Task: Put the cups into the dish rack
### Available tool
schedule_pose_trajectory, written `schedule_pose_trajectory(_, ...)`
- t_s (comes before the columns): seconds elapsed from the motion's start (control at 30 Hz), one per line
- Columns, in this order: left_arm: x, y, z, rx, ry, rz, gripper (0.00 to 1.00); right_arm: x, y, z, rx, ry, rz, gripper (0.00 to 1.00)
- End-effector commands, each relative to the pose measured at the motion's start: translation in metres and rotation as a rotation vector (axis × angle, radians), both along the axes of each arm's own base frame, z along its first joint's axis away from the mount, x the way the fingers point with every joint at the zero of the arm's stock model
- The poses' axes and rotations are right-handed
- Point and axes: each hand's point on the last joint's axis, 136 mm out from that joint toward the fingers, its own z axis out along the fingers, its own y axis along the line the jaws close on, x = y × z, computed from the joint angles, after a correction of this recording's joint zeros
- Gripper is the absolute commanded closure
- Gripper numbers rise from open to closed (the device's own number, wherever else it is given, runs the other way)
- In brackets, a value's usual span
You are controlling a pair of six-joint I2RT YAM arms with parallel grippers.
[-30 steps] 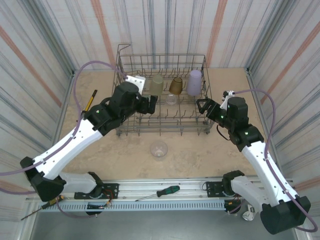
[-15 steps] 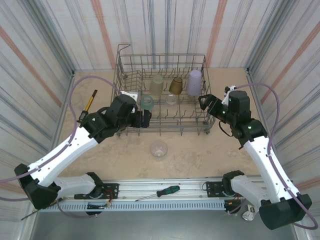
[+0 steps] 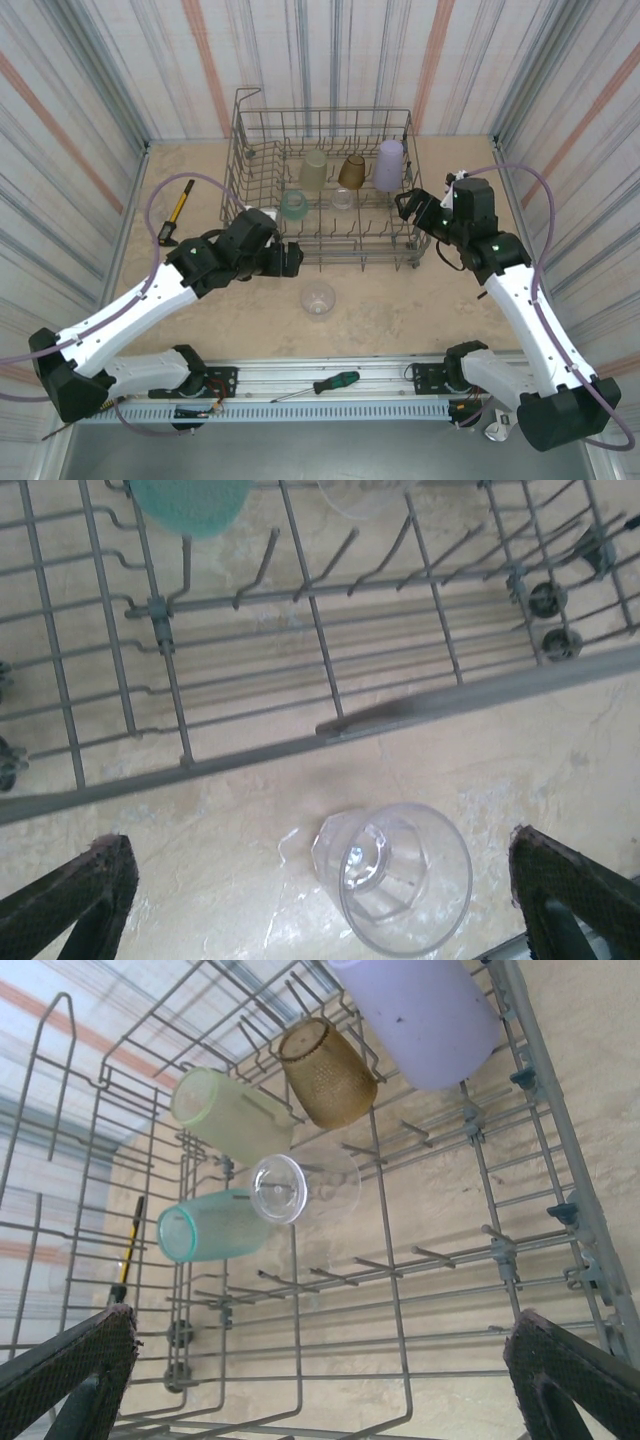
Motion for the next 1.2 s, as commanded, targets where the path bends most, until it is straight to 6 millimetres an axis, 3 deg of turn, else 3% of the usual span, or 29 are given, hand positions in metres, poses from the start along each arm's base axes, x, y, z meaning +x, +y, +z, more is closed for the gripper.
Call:
schedule_pose_trajectory(0.0,-0.008,0.005,-0.007,0.051,0.019,0.018,0.01,0.0,-0.002,0.016,-0.012,-0.032,0.001,0.01)
schedule_pose_trajectory(0.57,-0.033,-0.008,-0.074,0.16,0.124,0.003,0.1,-0.002,-0.003,0.014,-0.015,-0.02,-0.001,0.01)
schedule_pose_trajectory(0.83,-0.029,-0.02,-0.102,0.156,0.157,0.029,0.22,-0.003,0.0,0.008,-0.01,-0.014,0.019,0.01)
schedule_pose_trajectory(1.03,-0.028,-0.03,-0.119,0.215,0.163,0.016,0.23,-0.001,0.003,0.005,0.002,-0.015,0.03,0.01)
schedule_pose_trajectory(1.17,-0.028,-0.031,-0.129,0.244,0.183,0.015,0.31,-0.001,0.005,0.0,0.012,-0.009,0.037,0.01)
